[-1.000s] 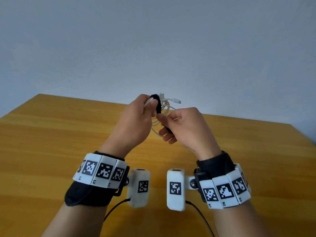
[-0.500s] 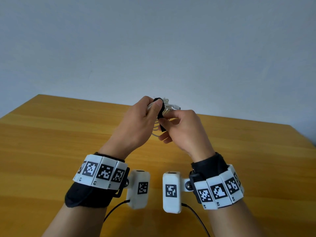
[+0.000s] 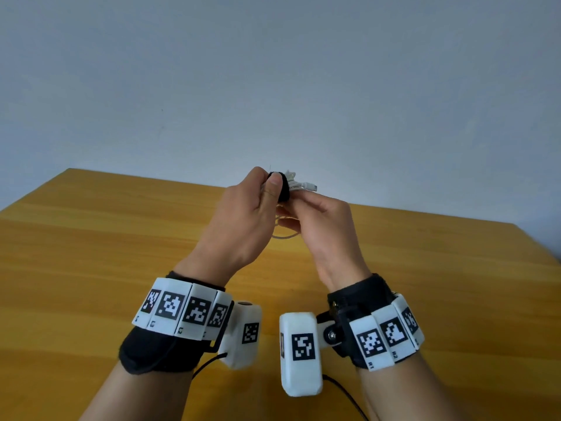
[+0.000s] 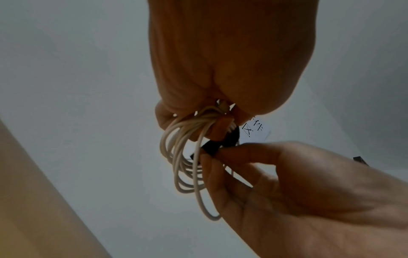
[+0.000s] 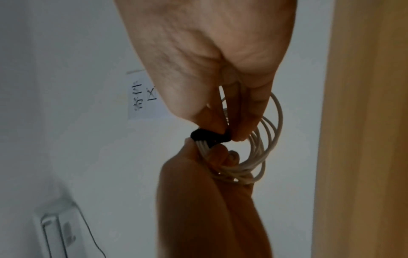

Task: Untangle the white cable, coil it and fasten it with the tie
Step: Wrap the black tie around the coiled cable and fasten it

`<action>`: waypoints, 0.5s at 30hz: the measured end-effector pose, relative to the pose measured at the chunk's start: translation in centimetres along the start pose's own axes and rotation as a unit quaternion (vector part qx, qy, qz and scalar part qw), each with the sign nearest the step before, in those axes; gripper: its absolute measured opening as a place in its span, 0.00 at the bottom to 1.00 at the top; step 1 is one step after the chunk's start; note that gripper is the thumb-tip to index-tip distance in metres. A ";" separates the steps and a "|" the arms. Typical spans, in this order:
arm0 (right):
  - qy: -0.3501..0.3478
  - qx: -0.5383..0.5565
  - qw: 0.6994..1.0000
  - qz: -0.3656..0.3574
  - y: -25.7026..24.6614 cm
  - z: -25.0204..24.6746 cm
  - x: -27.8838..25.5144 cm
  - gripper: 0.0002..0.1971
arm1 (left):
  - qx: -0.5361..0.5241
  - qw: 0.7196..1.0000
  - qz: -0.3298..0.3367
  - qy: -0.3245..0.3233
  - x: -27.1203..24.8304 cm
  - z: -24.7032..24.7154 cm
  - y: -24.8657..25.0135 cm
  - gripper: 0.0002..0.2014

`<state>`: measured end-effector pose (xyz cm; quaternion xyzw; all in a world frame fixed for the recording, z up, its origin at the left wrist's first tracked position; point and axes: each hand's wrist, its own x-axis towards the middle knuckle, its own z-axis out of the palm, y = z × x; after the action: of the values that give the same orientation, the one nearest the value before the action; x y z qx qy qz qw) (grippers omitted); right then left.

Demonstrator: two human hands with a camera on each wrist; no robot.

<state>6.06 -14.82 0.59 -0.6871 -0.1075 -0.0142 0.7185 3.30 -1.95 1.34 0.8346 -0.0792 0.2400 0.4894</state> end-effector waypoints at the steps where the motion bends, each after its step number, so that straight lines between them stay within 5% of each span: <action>1: -0.010 0.052 0.998 0.024 -0.3 0.1 0.0 0.11 | 0.004 1.000 0.001 -0.001 0.0 0.0 0.1 0.18; 5: -0.029 0.247 0.964 0.090 -1.0 -0.1 0.1 0.10 | -0.003 1.000 0.001 -0.014 -0.1 0.3 0.1 0.18; 15: -0.044 0.346 0.926 0.146 -0.4 0.1 0.1 0.08 | 0.033 0.999 0.012 -0.022 -0.2 0.7 -0.1 0.18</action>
<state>6.08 -14.76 1.04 -0.4034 -0.0354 0.1588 0.9004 3.38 -2.50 0.88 0.8545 -0.0916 0.2301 0.4565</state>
